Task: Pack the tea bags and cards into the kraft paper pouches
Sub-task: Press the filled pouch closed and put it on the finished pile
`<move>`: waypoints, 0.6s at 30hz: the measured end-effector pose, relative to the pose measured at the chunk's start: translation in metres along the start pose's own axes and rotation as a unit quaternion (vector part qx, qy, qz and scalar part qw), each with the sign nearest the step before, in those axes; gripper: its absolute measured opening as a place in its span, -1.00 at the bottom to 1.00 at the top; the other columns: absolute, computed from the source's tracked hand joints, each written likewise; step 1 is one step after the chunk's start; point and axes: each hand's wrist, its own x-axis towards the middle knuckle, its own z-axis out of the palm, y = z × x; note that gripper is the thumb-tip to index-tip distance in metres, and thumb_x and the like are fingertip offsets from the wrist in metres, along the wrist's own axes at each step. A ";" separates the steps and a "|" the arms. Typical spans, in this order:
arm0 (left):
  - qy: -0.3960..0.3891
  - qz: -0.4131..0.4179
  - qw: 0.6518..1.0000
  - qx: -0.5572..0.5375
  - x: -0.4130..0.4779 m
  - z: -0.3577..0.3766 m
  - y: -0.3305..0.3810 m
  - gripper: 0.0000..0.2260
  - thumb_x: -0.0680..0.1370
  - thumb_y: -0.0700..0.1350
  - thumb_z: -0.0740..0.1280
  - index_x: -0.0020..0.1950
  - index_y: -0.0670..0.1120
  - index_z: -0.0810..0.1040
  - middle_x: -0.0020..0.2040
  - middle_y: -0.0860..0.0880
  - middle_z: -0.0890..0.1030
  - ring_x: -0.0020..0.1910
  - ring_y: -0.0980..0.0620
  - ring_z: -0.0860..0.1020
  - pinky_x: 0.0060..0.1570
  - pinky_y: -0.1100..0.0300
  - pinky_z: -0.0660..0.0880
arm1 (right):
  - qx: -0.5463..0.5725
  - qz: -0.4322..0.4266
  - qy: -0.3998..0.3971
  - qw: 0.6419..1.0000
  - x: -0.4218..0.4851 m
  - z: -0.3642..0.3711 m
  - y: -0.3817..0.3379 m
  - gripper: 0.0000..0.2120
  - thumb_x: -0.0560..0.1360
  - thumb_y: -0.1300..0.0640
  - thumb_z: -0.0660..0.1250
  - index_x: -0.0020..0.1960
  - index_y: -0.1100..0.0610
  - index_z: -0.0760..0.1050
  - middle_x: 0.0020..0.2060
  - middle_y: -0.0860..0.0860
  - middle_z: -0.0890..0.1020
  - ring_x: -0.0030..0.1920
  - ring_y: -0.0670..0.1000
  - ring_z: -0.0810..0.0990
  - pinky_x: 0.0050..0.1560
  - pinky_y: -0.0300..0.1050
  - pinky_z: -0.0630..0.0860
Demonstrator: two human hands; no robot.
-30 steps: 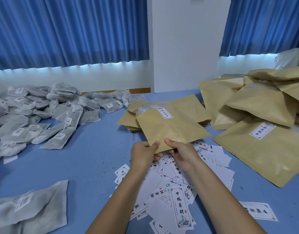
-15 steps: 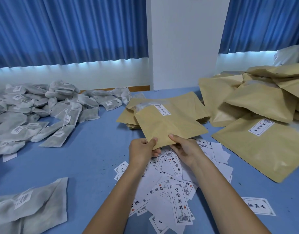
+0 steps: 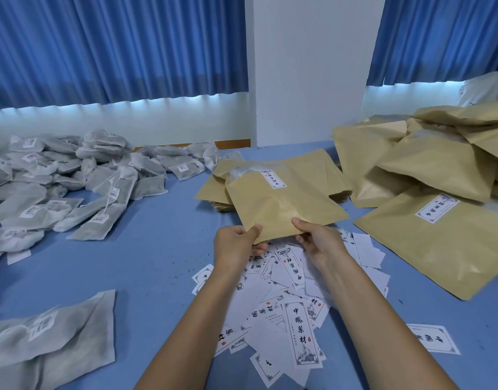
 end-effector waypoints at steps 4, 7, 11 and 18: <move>0.003 -0.002 1.000 0.004 -0.001 0.002 0.000 -0.81 0.53 -0.15 0.38 -0.10 -0.30 0.60 -0.49 -0.08 0.61 -0.59 0.14 0.52 -0.51 0.37 0.46 | 0.014 0.005 -0.006 1.000 0.001 -0.001 -0.001 -0.86 0.41 0.43 0.40 -0.12 0.26 0.51 -0.21 0.09 0.62 -0.22 0.00 0.59 -0.39 -0.29 0.53; 0.009 0.001 1.000 0.005 -0.001 0.000 0.001 -0.81 0.53 -0.15 0.38 -0.10 -0.30 0.60 -0.49 -0.07 0.61 -0.59 0.14 0.52 -0.51 0.37 0.46 | 0.025 -0.006 0.005 1.000 0.002 -0.001 -0.002 -0.87 0.43 0.43 0.40 -0.14 0.25 0.51 -0.18 0.09 0.63 -0.20 0.01 0.61 -0.31 -0.26 0.57; 0.008 0.001 1.000 -0.004 -0.002 -0.002 0.002 -0.81 0.53 -0.16 0.38 -0.08 -0.32 0.59 -0.49 -0.07 0.60 -0.59 0.14 0.52 -0.51 0.38 0.47 | 0.011 -0.020 0.024 0.999 0.002 -0.003 -0.004 -0.83 0.39 0.46 0.41 -0.20 0.24 0.50 -0.24 0.09 0.61 -0.29 0.01 0.55 -0.49 -0.32 0.47; 0.010 0.001 1.000 0.007 -0.002 0.000 0.001 -0.82 0.53 -0.15 0.39 -0.13 -0.28 0.59 -0.47 -0.08 0.62 -0.59 0.14 0.52 -0.51 0.38 0.46 | 0.049 -0.003 0.029 0.998 0.006 -0.006 -0.007 -0.87 0.44 0.41 0.39 -0.15 0.22 0.51 -0.16 0.08 0.62 -0.15 -0.01 0.60 -0.26 -0.24 0.56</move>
